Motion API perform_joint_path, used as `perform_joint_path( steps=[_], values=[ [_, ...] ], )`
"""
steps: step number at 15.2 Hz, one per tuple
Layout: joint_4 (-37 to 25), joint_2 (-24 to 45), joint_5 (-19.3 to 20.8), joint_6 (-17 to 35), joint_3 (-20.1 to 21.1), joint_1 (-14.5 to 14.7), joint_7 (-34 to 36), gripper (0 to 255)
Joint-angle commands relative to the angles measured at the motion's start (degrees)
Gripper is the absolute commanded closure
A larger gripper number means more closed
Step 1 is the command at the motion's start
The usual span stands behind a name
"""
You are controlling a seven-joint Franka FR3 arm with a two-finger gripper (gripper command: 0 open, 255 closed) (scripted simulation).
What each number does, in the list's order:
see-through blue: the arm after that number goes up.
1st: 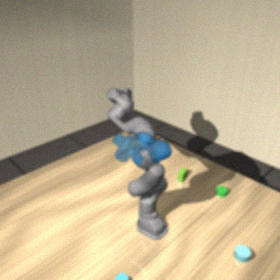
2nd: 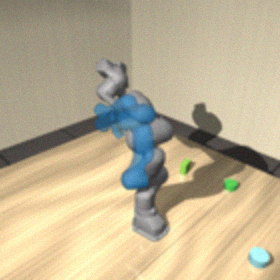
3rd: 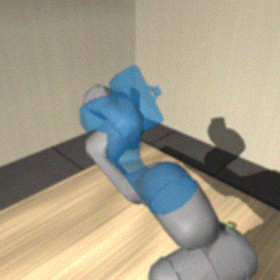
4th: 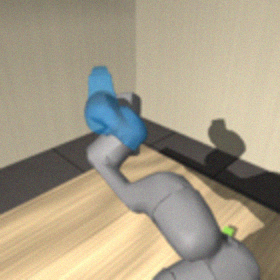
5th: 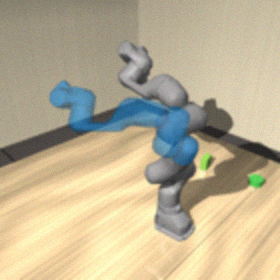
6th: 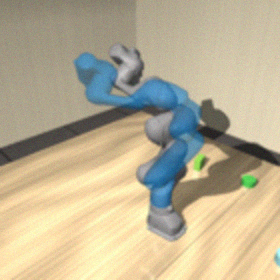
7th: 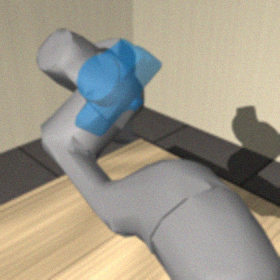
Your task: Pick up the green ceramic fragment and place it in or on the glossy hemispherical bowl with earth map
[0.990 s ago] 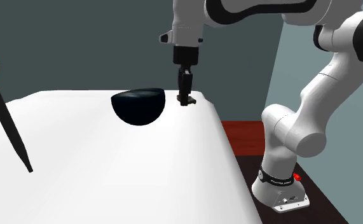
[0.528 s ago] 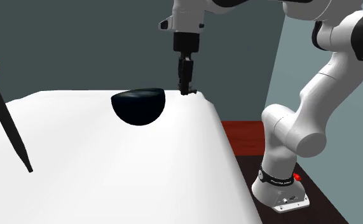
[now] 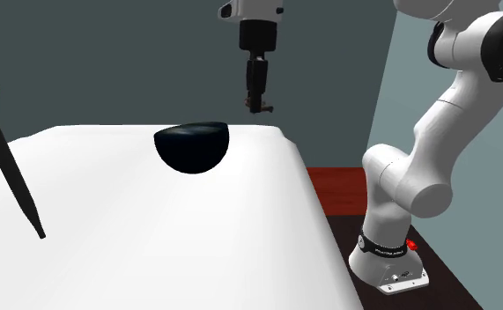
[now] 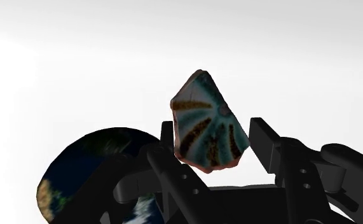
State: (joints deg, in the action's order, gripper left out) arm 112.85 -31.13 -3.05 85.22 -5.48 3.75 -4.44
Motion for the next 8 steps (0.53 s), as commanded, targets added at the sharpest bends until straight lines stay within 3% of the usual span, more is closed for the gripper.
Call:
perform_joint_path(
  steps=[1, 5, 8],
  values=[
    [-2.24, 0.62, -0.04, -1.64, -0.04, 0.05, 0.08, 255],
    [-6.34, 1.98, -0.15, -4.38, -0.09, 0.15, 0.24, 255],
    [-11.75, 8.34, -0.23, -3.55, -1.56, 0.11, -1.46, 255]
  ],
)
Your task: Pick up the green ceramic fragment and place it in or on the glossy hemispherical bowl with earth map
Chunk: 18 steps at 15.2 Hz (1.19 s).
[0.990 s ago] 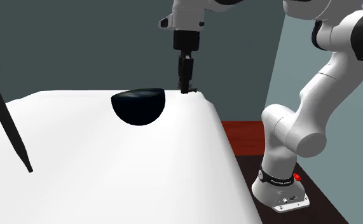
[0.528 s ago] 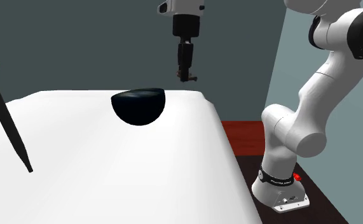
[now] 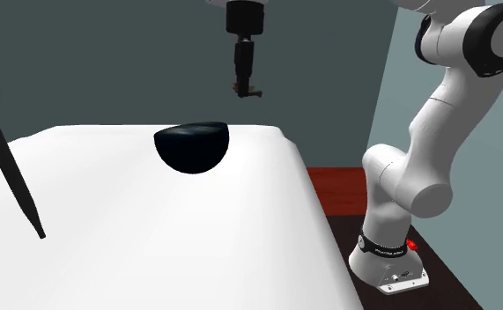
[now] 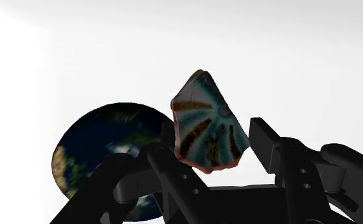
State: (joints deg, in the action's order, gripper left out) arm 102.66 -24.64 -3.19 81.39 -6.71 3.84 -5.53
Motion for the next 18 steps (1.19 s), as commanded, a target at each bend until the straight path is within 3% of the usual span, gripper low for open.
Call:
perform_joint_path(
  steps=[1, 8, 18],
  values=[
    [-3.55, 4.04, -0.2, 0.42, -0.82, 0.0, -0.94, 255],
    [-21.6, 21.21, -2.47, -1.03, -4.21, -0.94, -5.16, 255],
    [-9.22, 17.49, -1.72, 7.71, -3.75, -0.83, -5.43, 255]
  ],
)
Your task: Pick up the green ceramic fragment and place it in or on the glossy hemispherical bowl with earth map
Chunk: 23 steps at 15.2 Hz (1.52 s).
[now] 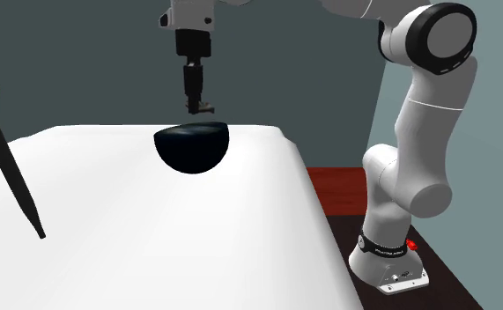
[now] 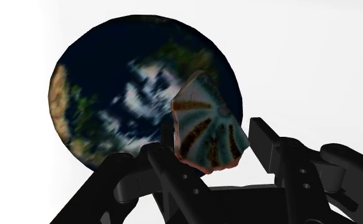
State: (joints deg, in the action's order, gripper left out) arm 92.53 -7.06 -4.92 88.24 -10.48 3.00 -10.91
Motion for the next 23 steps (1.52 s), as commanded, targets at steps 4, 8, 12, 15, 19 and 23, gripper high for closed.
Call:
perform_joint_path(
  steps=[4, 8, 12, 15, 19, 23],
  values=[
    [4.79, -0.99, 0.17, 3.85, 0.1, 0.02, -0.19, 255],
    [4.79, -0.99, 0.17, 3.85, 0.1, 0.02, -0.19, 255],
    [4.79, -0.99, 0.17, 3.84, 0.1, 0.02, -0.19, 255],
    [4.79, -0.99, 0.17, 3.84, 0.1, 0.02, -0.19, 0],
    [2.3, -0.51, 0.09, 1.81, -0.03, -0.05, -0.22, 0],
    [-5.4, 1.38, -0.26, -4.07, -0.48, -0.28, -0.4, 0]
  ],
)
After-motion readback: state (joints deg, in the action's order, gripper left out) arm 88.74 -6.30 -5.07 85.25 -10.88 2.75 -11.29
